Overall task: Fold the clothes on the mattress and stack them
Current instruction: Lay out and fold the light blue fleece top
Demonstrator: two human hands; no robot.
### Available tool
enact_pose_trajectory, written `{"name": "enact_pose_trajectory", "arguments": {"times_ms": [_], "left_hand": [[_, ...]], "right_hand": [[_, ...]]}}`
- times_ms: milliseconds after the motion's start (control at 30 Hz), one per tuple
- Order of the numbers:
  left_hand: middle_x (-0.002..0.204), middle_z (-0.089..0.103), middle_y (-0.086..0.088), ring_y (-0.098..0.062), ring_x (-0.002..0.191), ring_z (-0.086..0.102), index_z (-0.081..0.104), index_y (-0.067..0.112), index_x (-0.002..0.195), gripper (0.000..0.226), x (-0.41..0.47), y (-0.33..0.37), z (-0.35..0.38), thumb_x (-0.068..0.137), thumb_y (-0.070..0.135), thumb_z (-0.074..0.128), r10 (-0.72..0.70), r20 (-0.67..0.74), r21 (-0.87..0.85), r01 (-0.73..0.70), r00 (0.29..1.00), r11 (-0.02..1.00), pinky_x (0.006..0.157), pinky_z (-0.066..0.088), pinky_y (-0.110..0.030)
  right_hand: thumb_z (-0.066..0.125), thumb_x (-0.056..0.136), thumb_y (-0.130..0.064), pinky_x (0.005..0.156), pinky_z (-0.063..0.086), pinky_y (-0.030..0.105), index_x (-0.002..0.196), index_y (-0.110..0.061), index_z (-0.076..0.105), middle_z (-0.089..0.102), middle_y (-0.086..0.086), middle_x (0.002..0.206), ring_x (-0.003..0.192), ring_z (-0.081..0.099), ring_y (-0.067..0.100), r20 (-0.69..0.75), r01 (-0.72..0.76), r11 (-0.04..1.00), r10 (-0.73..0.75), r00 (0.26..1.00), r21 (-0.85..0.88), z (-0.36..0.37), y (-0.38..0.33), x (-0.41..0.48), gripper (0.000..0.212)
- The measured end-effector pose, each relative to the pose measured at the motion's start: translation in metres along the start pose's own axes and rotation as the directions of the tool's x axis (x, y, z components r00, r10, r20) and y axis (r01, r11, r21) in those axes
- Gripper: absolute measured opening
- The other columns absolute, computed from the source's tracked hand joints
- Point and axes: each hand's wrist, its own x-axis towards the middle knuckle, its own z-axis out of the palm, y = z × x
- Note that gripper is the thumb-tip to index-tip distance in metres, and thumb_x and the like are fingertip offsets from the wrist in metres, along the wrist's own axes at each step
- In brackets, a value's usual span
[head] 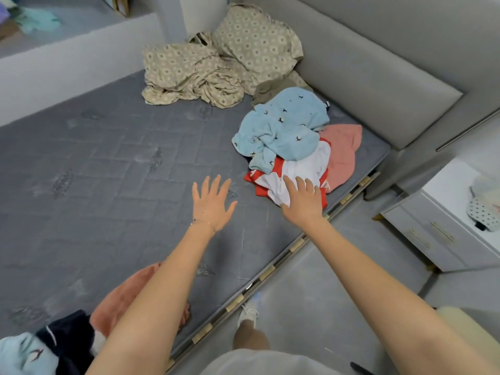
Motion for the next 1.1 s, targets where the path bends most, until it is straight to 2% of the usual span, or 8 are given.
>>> {"name": "enact_pose_trajectory", "arguments": {"times_ms": [133,333,533,733,933,1033,1100], "left_hand": [[0.163,0.007,-0.002,-0.028,0.149,-0.001,0.009,0.027,0.155,0.063,0.051,0.010,-0.003,0.100,0.051,0.030,0.019,0.050,0.001,-0.019,0.999,1.000,0.119,-0.006,-0.052],[0.163,0.007,-0.003,-0.027,0.149,0.000,0.009,0.026,0.155,0.064,0.126,0.034,-0.009,0.100,0.052,0.028,0.059,0.087,0.000,-0.060,0.994,0.998,0.118,-0.005,-0.053],[0.162,0.009,-0.003,-0.026,0.149,0.000,0.013,0.025,0.155,0.065,0.193,0.065,-0.019,0.100,0.053,0.031,0.011,0.069,-0.102,-0.004,0.998,0.995,0.118,-0.006,-0.052],[0.162,0.011,-0.004,-0.027,0.149,0.002,0.015,0.025,0.154,0.063,0.250,0.098,-0.011,0.099,0.050,0.035,-0.084,0.067,-0.104,0.091,0.994,0.990,0.118,-0.005,-0.053],[0.161,0.013,-0.006,-0.028,0.149,0.002,0.017,0.025,0.154,0.063,0.294,0.139,0.001,0.099,0.050,0.036,-0.230,0.067,-0.153,0.238,0.971,0.959,0.118,-0.006,-0.054],[0.161,0.014,-0.006,-0.028,0.149,0.002,0.018,0.025,0.154,0.063,0.314,0.150,0.014,0.099,0.051,0.036,-0.296,0.105,-0.198,0.312,0.949,0.929,0.118,-0.005,-0.053],[0.162,0.012,-0.005,-0.027,0.149,0.001,0.017,0.025,0.154,0.064,0.331,0.155,0.026,0.098,0.052,0.036,-0.328,0.153,-0.235,0.357,0.932,0.904,0.118,-0.005,-0.053]], "right_hand": [[0.049,0.098,-0.041,0.117,0.015,0.042,0.157,-0.024,0.009,0.020,0.008,0.160,0.147,0.017,0.029,0.016,-0.052,0.999,0.052,0.999,0.015,-0.008,0.021,0.039,0.073],[0.051,0.096,-0.040,0.119,0.016,0.044,0.157,-0.023,0.011,0.020,0.009,0.160,0.146,0.018,0.031,0.028,-0.118,0.992,0.117,0.993,0.045,-0.023,0.056,0.094,0.074],[0.052,0.096,-0.037,0.118,0.018,0.045,0.156,-0.022,0.013,0.022,0.012,0.158,0.145,0.021,0.032,0.021,-0.112,0.988,0.110,0.994,0.104,-0.038,0.099,0.160,0.073],[0.051,0.097,-0.035,0.118,0.016,0.046,0.156,-0.021,0.013,0.020,0.012,0.159,0.146,0.018,0.031,0.027,0.006,0.994,-0.009,1.000,0.111,-0.053,0.144,0.239,0.071],[0.048,0.099,-0.042,0.118,0.017,0.044,0.157,-0.023,0.010,0.017,0.010,0.160,0.147,0.017,0.028,0.071,0.167,0.986,-0.168,0.983,0.013,-0.058,0.182,0.310,0.072],[0.046,0.099,-0.045,0.118,0.018,0.044,0.157,-0.023,0.008,0.019,0.011,0.160,0.146,0.019,0.029,0.126,0.205,0.978,-0.200,0.972,-0.029,-0.051,0.195,0.344,0.072],[0.046,0.099,-0.047,0.116,0.020,0.043,0.157,-0.024,0.010,0.023,0.010,0.158,0.144,0.023,0.028,0.110,0.216,0.975,-0.209,0.972,-0.056,-0.043,0.201,0.368,0.072]]}}
